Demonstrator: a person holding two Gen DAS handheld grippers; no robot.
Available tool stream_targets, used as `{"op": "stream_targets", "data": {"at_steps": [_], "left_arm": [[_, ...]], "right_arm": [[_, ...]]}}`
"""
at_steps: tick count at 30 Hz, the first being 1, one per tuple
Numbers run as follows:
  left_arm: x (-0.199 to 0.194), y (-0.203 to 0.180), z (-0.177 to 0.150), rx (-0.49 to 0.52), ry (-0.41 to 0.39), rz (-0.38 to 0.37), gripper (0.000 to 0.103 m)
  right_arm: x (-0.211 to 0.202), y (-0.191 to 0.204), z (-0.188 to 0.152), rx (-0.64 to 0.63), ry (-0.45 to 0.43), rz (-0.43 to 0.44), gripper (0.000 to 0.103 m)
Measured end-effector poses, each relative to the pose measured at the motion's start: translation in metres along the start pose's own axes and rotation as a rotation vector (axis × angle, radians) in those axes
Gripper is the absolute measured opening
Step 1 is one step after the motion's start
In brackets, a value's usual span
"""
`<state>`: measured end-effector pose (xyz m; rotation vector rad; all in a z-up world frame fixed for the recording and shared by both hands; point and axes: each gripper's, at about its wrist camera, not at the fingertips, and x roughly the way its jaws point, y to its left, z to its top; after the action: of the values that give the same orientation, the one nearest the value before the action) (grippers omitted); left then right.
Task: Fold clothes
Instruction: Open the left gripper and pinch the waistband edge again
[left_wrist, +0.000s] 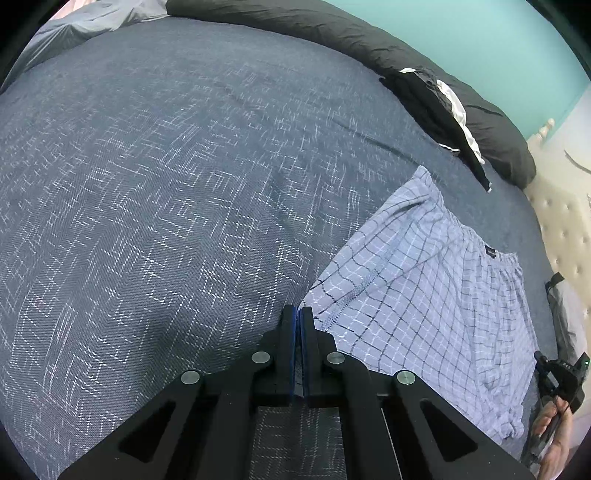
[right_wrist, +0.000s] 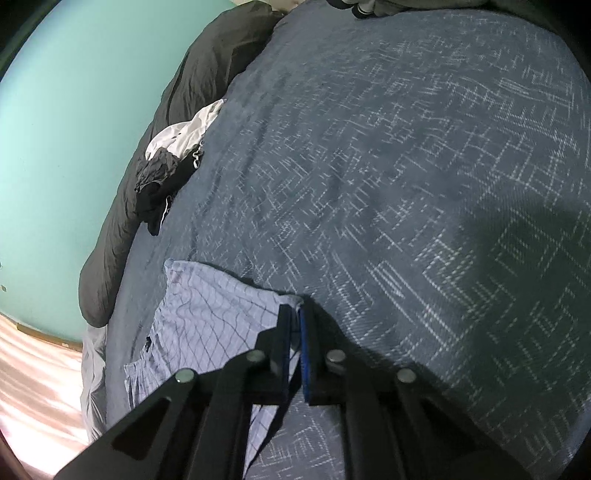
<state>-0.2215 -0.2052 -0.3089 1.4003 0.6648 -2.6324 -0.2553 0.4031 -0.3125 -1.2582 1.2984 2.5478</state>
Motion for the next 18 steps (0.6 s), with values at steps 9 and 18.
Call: {"op": "stream_targets", "data": {"at_steps": [9,18], "left_arm": [[-0.017,0.0,0.015,-0.013,-0.048,0.007,0.01],[-0.002,-0.051,0.063,0.035,-0.051,-0.056,0.032]], "right_arm": [[0.004,-0.001,0.0,0.035,0.015,-0.004,0.006],[0.003,0.002,-0.001,0.033,0.016,-0.016,0.008]]}}
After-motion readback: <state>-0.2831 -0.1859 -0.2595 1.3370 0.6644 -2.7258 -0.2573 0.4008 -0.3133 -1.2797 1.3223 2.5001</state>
